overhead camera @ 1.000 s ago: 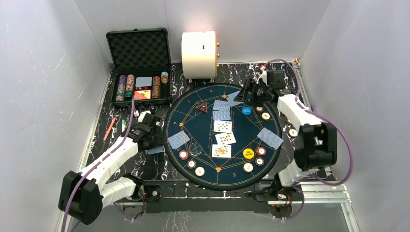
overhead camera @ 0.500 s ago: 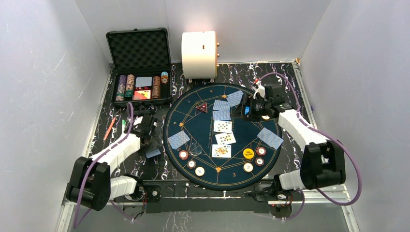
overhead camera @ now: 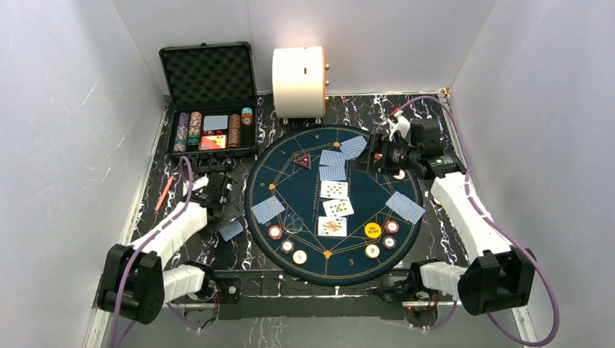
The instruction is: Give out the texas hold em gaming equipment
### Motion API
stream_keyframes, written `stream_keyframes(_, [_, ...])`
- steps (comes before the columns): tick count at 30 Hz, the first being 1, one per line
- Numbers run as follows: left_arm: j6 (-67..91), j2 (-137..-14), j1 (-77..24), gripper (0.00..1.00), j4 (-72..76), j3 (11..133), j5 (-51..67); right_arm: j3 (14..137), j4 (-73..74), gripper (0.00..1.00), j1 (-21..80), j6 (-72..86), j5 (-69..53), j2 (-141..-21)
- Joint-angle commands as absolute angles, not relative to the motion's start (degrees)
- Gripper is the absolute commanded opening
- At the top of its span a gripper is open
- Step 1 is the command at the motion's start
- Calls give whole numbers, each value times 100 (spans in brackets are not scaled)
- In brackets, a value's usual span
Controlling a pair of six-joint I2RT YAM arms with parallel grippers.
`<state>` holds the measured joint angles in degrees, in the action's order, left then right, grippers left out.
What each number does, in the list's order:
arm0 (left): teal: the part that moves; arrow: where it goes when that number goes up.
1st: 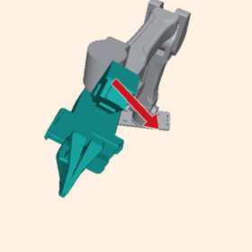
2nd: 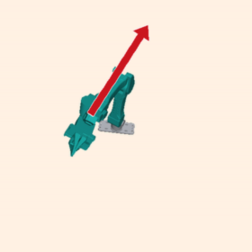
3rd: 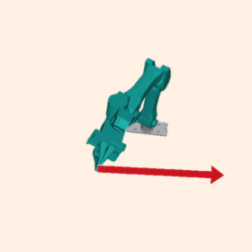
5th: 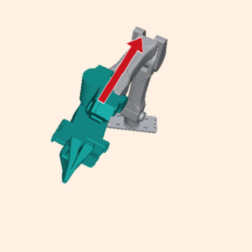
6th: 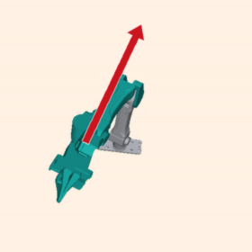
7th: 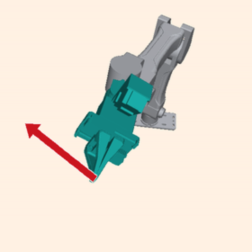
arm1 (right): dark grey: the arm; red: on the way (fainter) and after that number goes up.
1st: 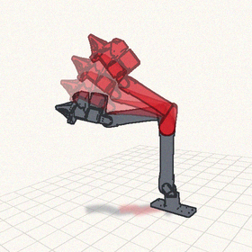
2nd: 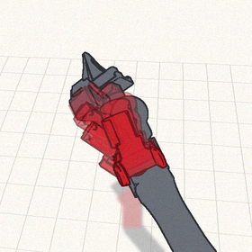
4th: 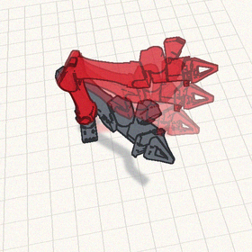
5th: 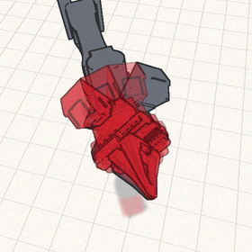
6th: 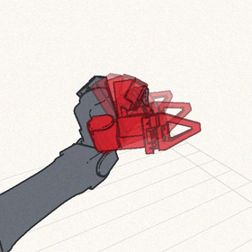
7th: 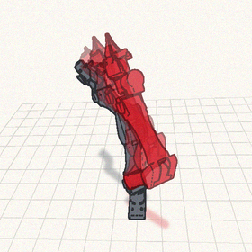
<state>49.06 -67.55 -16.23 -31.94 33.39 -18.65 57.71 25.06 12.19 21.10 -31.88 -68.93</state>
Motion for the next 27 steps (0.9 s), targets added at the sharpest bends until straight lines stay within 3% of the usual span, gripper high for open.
stream_keyframes(1, [5252, -6162, -1582, 98, -4000, 3649, -2022, 6275, 3076, 98, 1232, 1870, -3207, -6466])
stream_keyframes(6, [4889, -5373, -1583, 98, -4778, 4915, -1979, 6963, 3974, 98, 1228, 1476, -2765, -6062])
stream_keyframes(12, [2485, -4993, -1583, 98, -3794, 7396, -720, 8016, 4760, 98, 1229, 1164, -1240, -5394])
stream_keyframes(17, [1228, -4936, -1582, 98, -3241, 8734, 65, 8707, 4806, 98, 1225, 900, -522, -5121])
stream_keyframes(21, [912, -4831, -1583, 98, -3164, 9270, 83, 9006, 4756, 98, 1226, 911, -542, -5046])
stream_keyframes(27, [765, -4589, -1583, 98, -2625, 9088, 127, 9155, 4320, 98, 1228, 1241, -749, -5116])
